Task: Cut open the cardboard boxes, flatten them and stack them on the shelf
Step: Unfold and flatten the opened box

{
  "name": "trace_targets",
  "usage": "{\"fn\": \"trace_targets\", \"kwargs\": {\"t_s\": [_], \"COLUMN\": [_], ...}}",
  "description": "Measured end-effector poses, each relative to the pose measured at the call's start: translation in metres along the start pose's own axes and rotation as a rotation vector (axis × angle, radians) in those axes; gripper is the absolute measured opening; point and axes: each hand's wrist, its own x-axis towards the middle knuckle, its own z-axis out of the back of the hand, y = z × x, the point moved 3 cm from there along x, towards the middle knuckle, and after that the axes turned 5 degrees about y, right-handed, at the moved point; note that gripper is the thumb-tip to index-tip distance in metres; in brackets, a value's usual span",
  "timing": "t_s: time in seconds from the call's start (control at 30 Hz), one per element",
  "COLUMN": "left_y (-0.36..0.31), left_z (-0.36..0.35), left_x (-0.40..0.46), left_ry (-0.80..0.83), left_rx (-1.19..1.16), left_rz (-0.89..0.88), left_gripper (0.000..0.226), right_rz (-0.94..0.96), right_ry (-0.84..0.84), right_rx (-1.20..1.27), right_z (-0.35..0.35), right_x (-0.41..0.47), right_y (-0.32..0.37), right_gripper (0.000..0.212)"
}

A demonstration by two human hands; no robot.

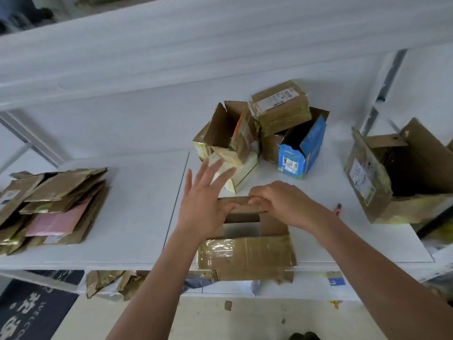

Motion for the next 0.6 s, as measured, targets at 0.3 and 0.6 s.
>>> {"fn": "trace_targets", "kwargs": {"t_s": [0.3,0.6], "left_y": [0.016,0.009], "left_z": [-0.003,-0.012], "left_x": [-0.008,-0.013], "left_ry": [-0.026,-0.118], "left_rx": [-0.094,-0.808], "left_rz": [0.437,0.486], "left_gripper": [0.029,0.035], "right_rz": [-0.302,-0.214], "right_ry": [-0.57,-0.607], "right_rx": [0.451,0.768], "right_z": [-0.025,-0.003], "right_x": [-0.038,-0.038], "right_y": [-0.039,-0.025], "right_gripper": [0.055,0.051]}}
